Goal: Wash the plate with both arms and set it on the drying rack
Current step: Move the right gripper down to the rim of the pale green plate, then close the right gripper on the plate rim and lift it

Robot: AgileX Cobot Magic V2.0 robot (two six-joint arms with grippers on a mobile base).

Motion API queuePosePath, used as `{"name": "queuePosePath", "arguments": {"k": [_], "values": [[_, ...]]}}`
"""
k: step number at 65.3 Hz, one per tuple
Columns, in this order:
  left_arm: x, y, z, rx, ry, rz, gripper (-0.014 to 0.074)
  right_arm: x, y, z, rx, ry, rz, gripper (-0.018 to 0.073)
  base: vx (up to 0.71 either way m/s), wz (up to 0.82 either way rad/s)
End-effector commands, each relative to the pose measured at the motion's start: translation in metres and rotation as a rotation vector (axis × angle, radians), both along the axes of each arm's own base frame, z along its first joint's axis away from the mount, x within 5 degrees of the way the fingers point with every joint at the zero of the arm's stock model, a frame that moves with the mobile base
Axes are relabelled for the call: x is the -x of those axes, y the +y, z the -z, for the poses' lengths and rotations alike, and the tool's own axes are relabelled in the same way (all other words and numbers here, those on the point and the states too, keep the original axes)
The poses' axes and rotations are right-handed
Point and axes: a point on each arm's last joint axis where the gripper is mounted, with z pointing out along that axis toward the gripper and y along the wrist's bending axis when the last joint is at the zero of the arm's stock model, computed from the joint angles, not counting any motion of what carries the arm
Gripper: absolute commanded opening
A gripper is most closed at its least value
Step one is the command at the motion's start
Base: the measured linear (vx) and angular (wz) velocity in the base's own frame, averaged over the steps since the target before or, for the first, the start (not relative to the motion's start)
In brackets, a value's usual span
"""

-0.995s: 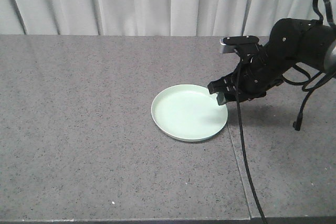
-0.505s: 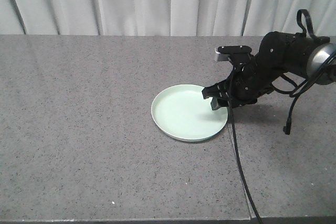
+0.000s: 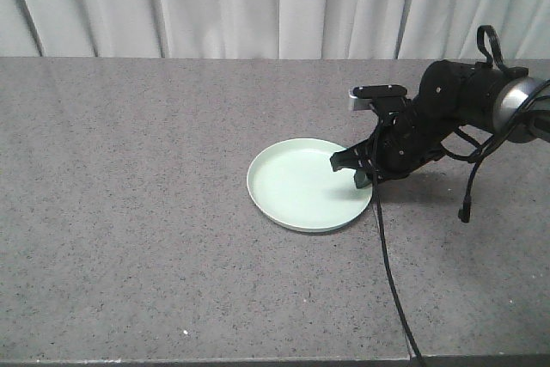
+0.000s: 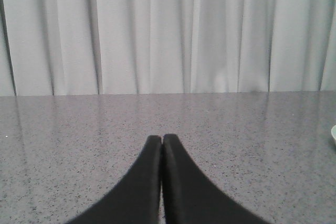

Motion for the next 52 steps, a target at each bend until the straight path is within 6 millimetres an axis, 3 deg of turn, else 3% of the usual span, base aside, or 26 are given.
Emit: {"name": "queuePosePath", "arguments": {"k": [1,6,13,28,52], "values": [[0.004,0.0,-0.016,0.011,-0.115,0.009,-0.0006,-0.001,0.0,-0.029,-0.021,-0.092,-0.002,0.0029,0.0,0.0],[0.004,0.0,-0.016,0.011,-0.115,0.009,-0.0006,0.0,0.0,-0.03,-0.021,-0.092,-0.003,-0.0014,0.0,0.0],[0.004,0.0,-0.016,0.011,-0.115,0.009,-0.0006,0.002,-0.001,-0.037,-0.022,-0.102,-0.005,-0.0009,0.0,0.0],[0.004,0.0,-0.016,0.011,-0.115,0.009,-0.0006,0.014,-0.003,-0.071,-0.037,-0.165,-0.009,-0.0009,0.0,0.0],[0.004,0.0,-0.016,0.011,-0.115,0.009,-0.0006,0.064,0.002,-0.127,-0.182,-0.078,-0.071,-0.0009,0.0,0.0]]}}
